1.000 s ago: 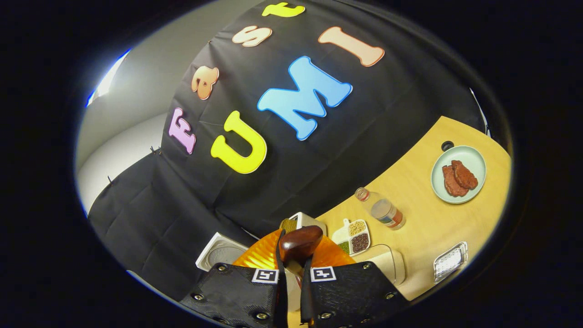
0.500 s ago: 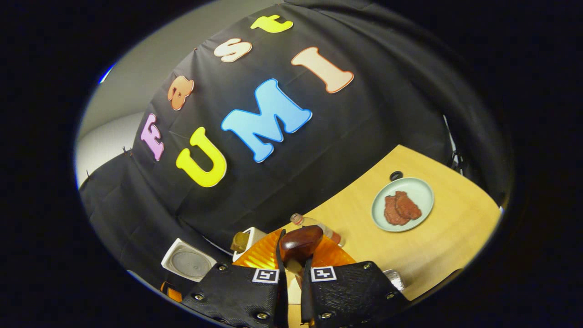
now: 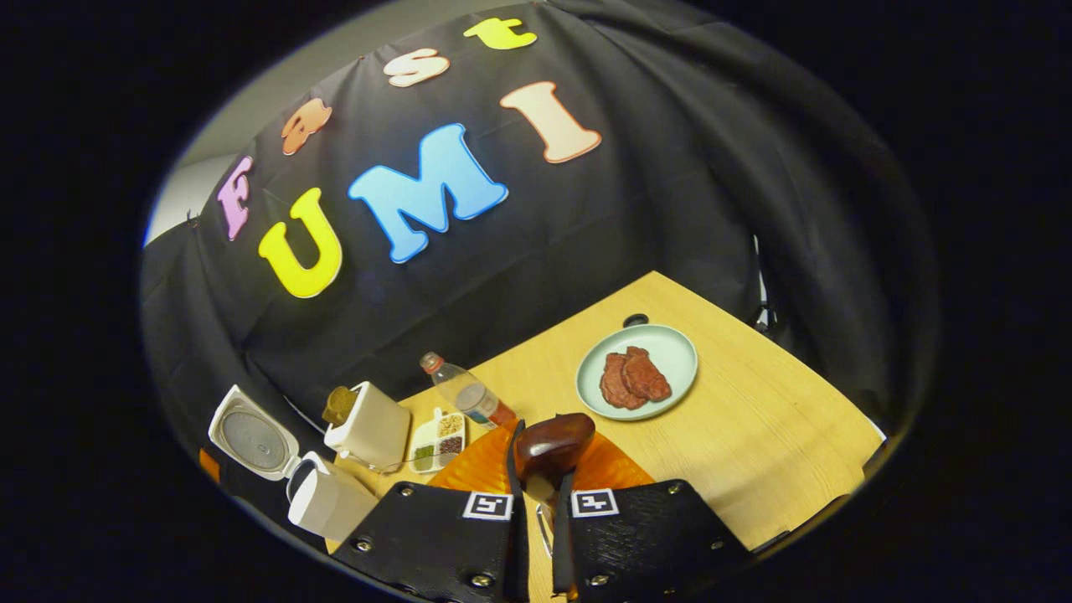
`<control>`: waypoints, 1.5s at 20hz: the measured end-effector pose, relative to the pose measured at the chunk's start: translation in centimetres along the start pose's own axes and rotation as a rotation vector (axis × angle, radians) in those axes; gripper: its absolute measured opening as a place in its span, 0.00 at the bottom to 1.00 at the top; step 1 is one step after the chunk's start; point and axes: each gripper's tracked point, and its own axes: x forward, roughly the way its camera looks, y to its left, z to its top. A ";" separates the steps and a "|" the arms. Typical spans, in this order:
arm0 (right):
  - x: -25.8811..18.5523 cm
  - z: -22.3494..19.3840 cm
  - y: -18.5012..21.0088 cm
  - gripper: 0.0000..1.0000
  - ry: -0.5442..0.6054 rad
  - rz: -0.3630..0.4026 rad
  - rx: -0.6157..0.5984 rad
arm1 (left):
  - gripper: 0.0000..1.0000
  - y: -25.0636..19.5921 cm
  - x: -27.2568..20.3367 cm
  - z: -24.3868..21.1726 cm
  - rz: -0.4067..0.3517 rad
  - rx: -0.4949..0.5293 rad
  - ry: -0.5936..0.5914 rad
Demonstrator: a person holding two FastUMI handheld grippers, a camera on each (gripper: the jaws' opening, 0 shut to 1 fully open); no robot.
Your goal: Close the left gripper, press the button to open the rice cooker; take a wooden spoon from the chopstick holder with the right hand, scoop a spoonful of rice and pour it into the rice cooker, then put the wooden spoon back into the chopstick holder.
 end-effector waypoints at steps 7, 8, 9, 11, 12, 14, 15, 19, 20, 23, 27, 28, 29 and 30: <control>2.8 -4.2 -1.0 0.17 0.013 -0.053 -0.010 | 0.88 0.3 -0.6 -0.5 0.008 0.032 0.031; 2.9 -4.6 -1.2 0.18 0.018 -0.055 -0.021 | 0.88 0.4 -0.6 -0.4 0.010 0.029 0.032; 2.8 -4.5 -1.7 0.21 0.004 -0.068 -0.044 | 0.88 0.2 -0.6 -0.5 0.008 0.028 0.034; 2.2 -3.5 -3.4 0.49 -0.027 -0.109 -0.102 | 0.88 0.0 -0.3 -0.2 0.005 0.031 0.029; 1.8 -2.7 -4.7 0.74 -0.045 -0.137 -0.139 | 0.88 -0.1 -0.1 0.1 0.003 0.030 0.025; 0.0 -0.7 -6.2 0.98 -0.076 -0.178 -0.216 | 0.91 -0.6 0.4 0.4 -0.008 0.023 0.014; -1.1 0.5 -6.4 0.98 -0.107 -0.193 -0.254 | 0.91 -0.8 0.5 0.7 -0.013 0.016 0.005; -5.8 5.0 -3.3 0.98 -0.216 -0.159 -0.400 | 0.92 -1.8 1.6 2.7 -0.081 -0.036 -0.023; -6.8 5.9 -1.7 0.98 -0.239 -0.130 -0.415 | 0.92 -1.8 1.9 3.0 -0.102 -0.047 -0.013; -8.7 7.6 3.4 0.98 -0.292 -0.032 -0.435 | 0.92 1.4 2.3 4.9 -0.071 -0.050 -0.016; -9.5 7.9 9.7 0.98 -0.295 0.092 -0.453 | 0.89 9.0 2.9 9.0 0.052 -0.041 -0.048; -9.7 7.7 10.8 0.98 -0.290 0.115 -0.456 | 0.89 11.6 3.3 9.9 0.090 -0.051 -0.054; -9.7 7.5 11.8 0.98 -0.287 0.134 -0.461 | 0.92 14.2 3.9 10.5 0.124 -0.061 -0.061; -9.7 7.1 12.5 0.98 -0.281 0.145 -0.469 | 0.92 16.8 4.6 11.2 0.158 -0.070 -0.068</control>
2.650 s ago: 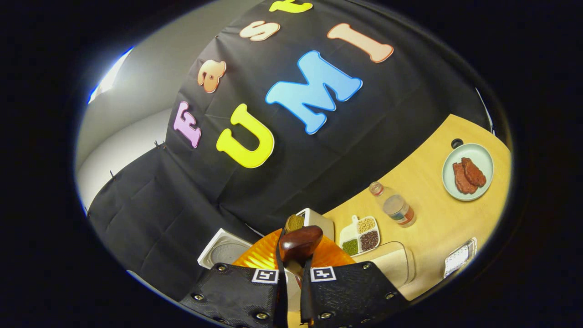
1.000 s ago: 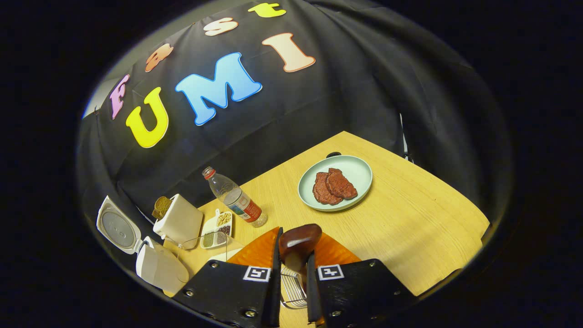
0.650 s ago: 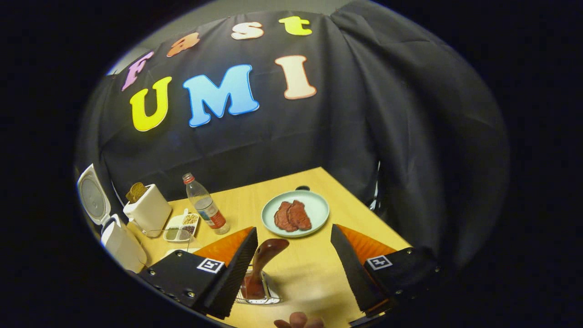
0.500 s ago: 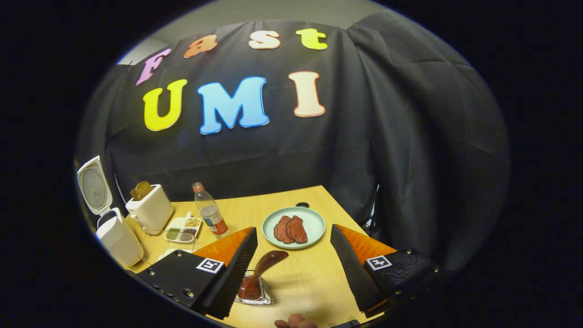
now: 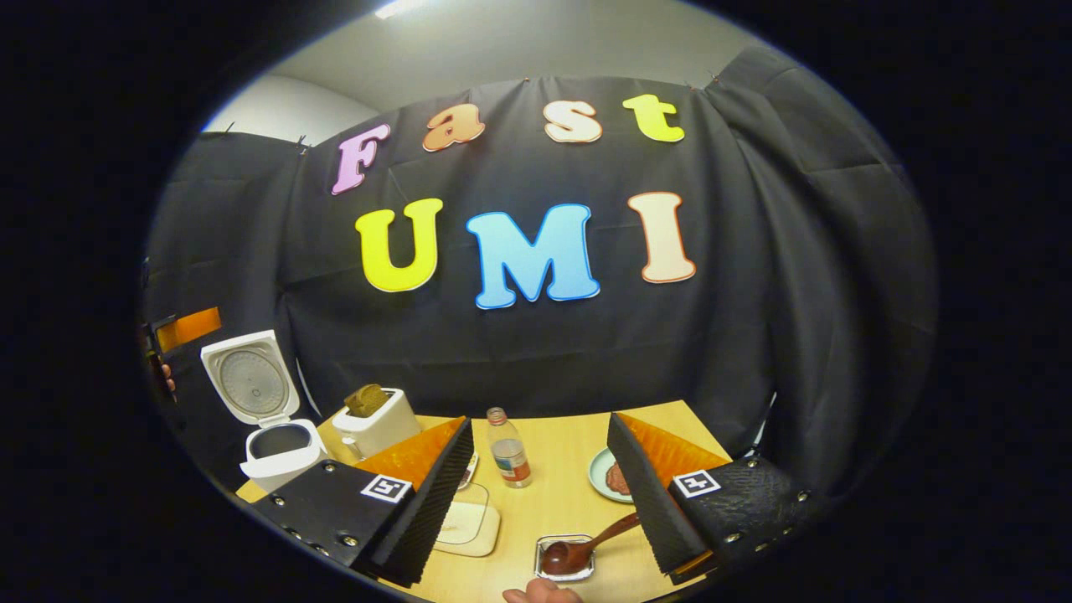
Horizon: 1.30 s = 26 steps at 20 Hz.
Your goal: Close the left gripper, press the button to open the rice cooker; take a wooden spoon from the chopstick holder with the right hand, scoop a spoonful of rice and pour it into the rice cooker, then put the wooden spoon back into the chopstick holder.
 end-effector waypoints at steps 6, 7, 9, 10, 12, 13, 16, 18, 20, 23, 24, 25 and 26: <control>0.6 -1.9 2.4 0.98 0.059 0.005 -0.023 | 0.92 12.7 7.6 2.4 0.148 -0.037 -0.008; 0.8 -2.2 2.6 0.98 0.067 -0.003 -0.021 | 0.91 14.5 8.8 2.1 0.173 -0.049 0.000; 1.0 -2.4 2.8 0.98 0.074 -0.016 -0.003 | 0.94 17.8 11.5 0.9 0.219 -0.077 0.014; 1.1 -2.4 2.9 0.98 0.073 -0.026 0.004 | 0.94 19.3 12.8 0.1 0.238 -0.083 0.030; 1.2 -2.1 2.8 0.98 0.073 -0.048 0.010 | 0.95 22.0 15.3 -1.7 0.269 -0.079 0.063; 1.3 -2.0 2.7 0.98 0.067 -0.060 0.009 | 0.96 22.9 16.7 -2.8 0.288 -0.081 0.081; 2.0 -2.8 3.3 0.98 0.090 -0.063 0.009 | 0.95 26.0 19.8 -5.8 0.375 -0.125 0.132; 2.6 -3.8 4.5 0.98 0.130 -0.037 0.006 | 0.95 28.5 20.0 -7.6 0.482 -0.073 0.169; 2.8 -4.6 6.2 0.98 0.167 0.005 0.003 | 0.97 28.6 19.7 -7.7 0.504 -0.029 0.217; 3.1 -5.3 8.4 0.98 0.209 0.067 -0.033 | 0.96 28.6 19.8 -8.4 0.528 -0.069 0.219; 3.1 -5.2 9.1 0.98 0.215 0.088 -0.042 | 0.95 28.3 19.6 -8.3 0.530 -0.081 0.216; 3.2 -4.8 9.8 0.98 0.214 0.110 -0.053 | 0.96 28.2 19.4 -8.3 0.530 -0.093 0.213; 3.1 -4.4 10.1 0.98 0.207 0.124 -0.066 | 0.96 28.0 19.3 -8.0 0.529 -0.096 0.208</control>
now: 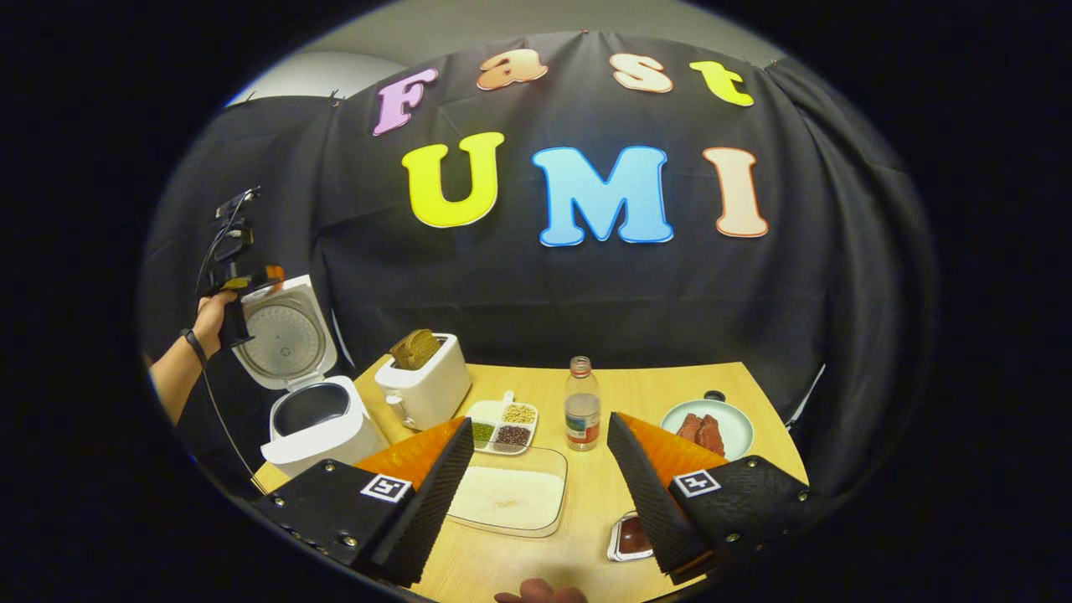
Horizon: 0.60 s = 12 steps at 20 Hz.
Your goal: Close the left gripper, press the button to open the rice cooker; take a wooden spoon from the chopstick holder with the right hand, scoop a spoonful of rice and pour it into the rice cooker, then put the wooden spoon back into the chopstick holder.
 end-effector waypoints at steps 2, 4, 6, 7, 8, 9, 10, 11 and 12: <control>-0.2 0.9 0.7 0.98 -0.017 0.028 -0.004 | 0.96 -0.6 -1.1 0.0 -0.004 0.007 -0.004; -0.8 2.6 0.9 0.98 -0.057 0.043 0.012 | 0.96 -1.8 -3.0 -0.8 -0.024 0.016 -0.005; -1.6 4.4 1.1 0.98 -0.107 0.062 0.039 | 0.96 -2.6 -5.4 -2.2 -0.045 0.018 -0.015; -2.1 5.2 0.9 0.98 -0.125 0.066 0.043 | 0.96 -3.0 -6.1 -3.3 -0.050 0.013 -0.012; -2.6 6.0 0.7 0.98 -0.144 0.070 0.042 | 0.96 -3.5 -6.8 -4.4 -0.063 0.003 0.002; -3.0 6.5 0.4 0.98 -0.162 0.069 0.039 | 0.96 -4.0 -7.4 -6.0 -0.073 -0.017 0.030; -3.4 6.9 -0.1 0.98 -0.176 0.065 0.035 | 0.96 -4.3 -7.9 -7.7 -0.080 -0.041 0.053; -3.8 7.2 -0.5 0.98 -0.186 0.061 0.031 | 0.96 -4.6 -8.6 -9.2 -0.080 -0.063 0.062; -4.1 7.2 -0.9 0.98 -0.190 0.055 0.025 | 0.96 -4.8 -9.1 -10.4 -0.078 -0.065 0.065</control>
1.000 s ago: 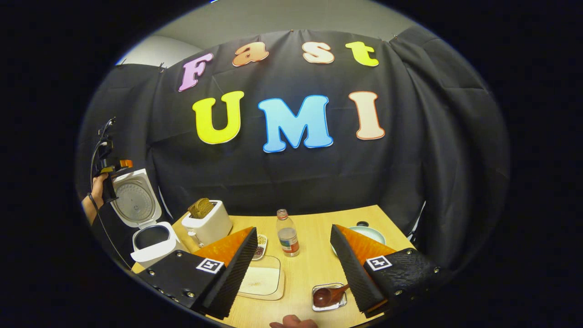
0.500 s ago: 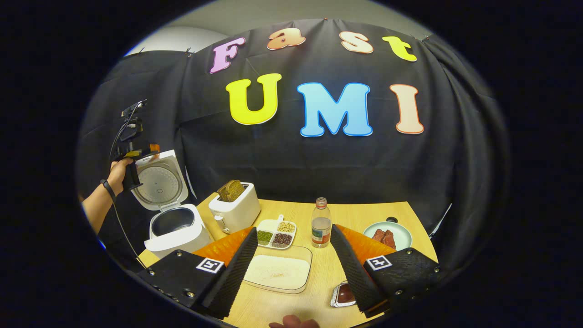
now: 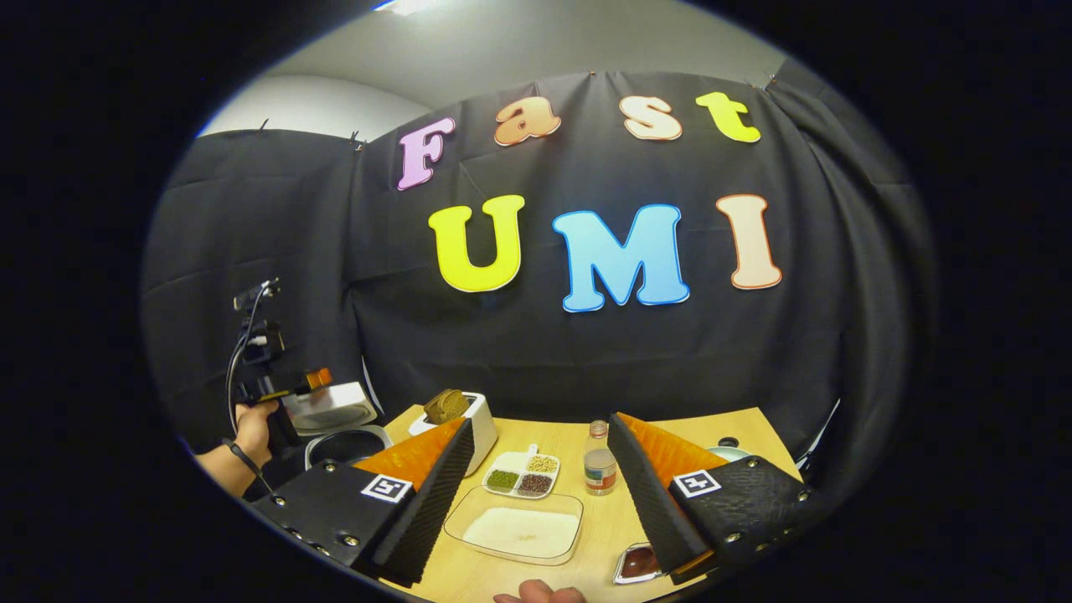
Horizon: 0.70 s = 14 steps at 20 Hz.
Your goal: Close the left gripper, press the button to open the rice cooker; take a wooden spoon from the chopstick holder with the right hand, scoop a spoonful of rice and pour it into the rice cooker, then put the wooden spoon back into the chopstick holder.
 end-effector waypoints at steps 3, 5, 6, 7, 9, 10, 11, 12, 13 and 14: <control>-0.5 0.4 -0.9 0.98 -0.008 -0.015 -0.017 | 0.94 -1.9 -1.0 -3.0 -0.028 0.061 -0.009; -0.8 0.4 -1.1 0.98 -0.012 -0.028 -0.013 | 0.94 -3.0 -1.8 -3.4 -0.049 0.092 -0.027; -0.9 0.4 -1.3 0.98 -0.011 -0.034 -0.005 | 0.96 -3.8 -2.1 -3.5 -0.068 0.104 -0.038; -1.1 0.3 -1.4 0.98 -0.009 -0.039 0.001 | 0.96 -4.3 -2.7 -3.9 -0.081 0.125 -0.045; -1.8 0.5 -1.7 0.98 -0.021 -0.057 0.007 | 0.96 -4.9 -3.6 -4.5 -0.100 0.158 -0.065; -2.1 0.4 -1.9 0.98 -0.025 -0.068 0.010 | 0.95 -5.0 -3.9 -4.5 -0.103 0.157 -0.074; -2.3 0.3 -2.3 0.98 -0.025 -0.079 0.013 | 0.95 -4.8 -4.2 -4.7 -0.098 0.165 -0.084; -2.5 0.1 -2.7 0.98 -0.025 -0.091 0.017 | 0.96 -4.7 -4.3 -4.7 -0.095 0.170 -0.094; -2.7 -0.1 -3.0 0.98 -0.022 -0.101 0.022 | 0.96 -4.6 -4.4 -5.0 -0.093 0.174 -0.097; -2.9 -0.2 -3.2 0.98 -0.019 -0.110 0.027 | 0.96 -4.6 -4.6 -5.4 -0.089 0.170 -0.093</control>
